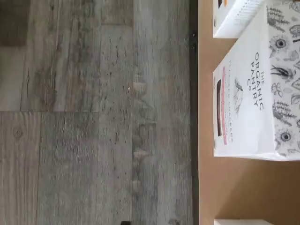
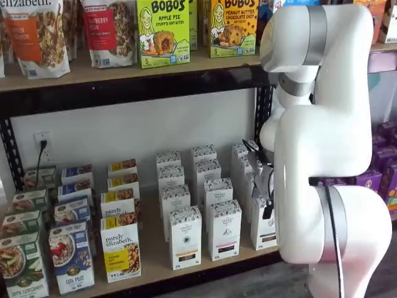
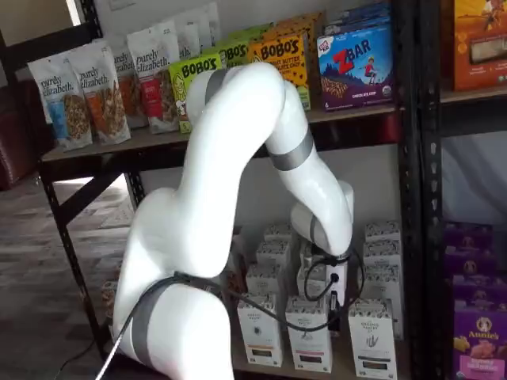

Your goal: Pick up the white box with a green strip in the middle, on the bottom shelf, the sixth box from the left

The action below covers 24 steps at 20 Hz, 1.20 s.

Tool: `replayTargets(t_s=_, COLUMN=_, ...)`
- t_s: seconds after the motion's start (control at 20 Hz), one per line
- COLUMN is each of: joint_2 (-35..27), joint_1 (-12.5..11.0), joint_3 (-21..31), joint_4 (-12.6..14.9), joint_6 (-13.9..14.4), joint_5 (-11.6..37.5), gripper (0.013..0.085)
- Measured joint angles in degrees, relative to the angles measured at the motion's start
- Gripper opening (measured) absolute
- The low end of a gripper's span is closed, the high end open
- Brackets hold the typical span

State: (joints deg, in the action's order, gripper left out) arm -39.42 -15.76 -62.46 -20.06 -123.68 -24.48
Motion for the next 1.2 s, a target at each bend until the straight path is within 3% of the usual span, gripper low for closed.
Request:
replayTargets(t_s=0.1, joint_2=-0.7, joint_1=0.1, joint_3=-2.6, joint_4=3.2, joint_6=3.3, joint_5=-3.6, gripper=0.085)
replayTargets(t_s=0.25, joint_2=-1.7, joint_1=0.8, joint_3=-5.3, joint_4=4.6, joint_6=5.4, joint_5=-5.6, gripper=0.085)
replayTargets(t_s=0.6, joint_2=-4.2, joint_1=1.3, joint_3=-8.7, joint_4=4.8, joint_6=6.1, joint_5=-3.6, gripper=0.085)
replayTargets(t_s=1.2, joint_2=-11.4, joint_1=-0.2, joint_3=-17.0, joint_4=7.0, joint_6=6.6, joint_5=-2.9, gripper=0.085)
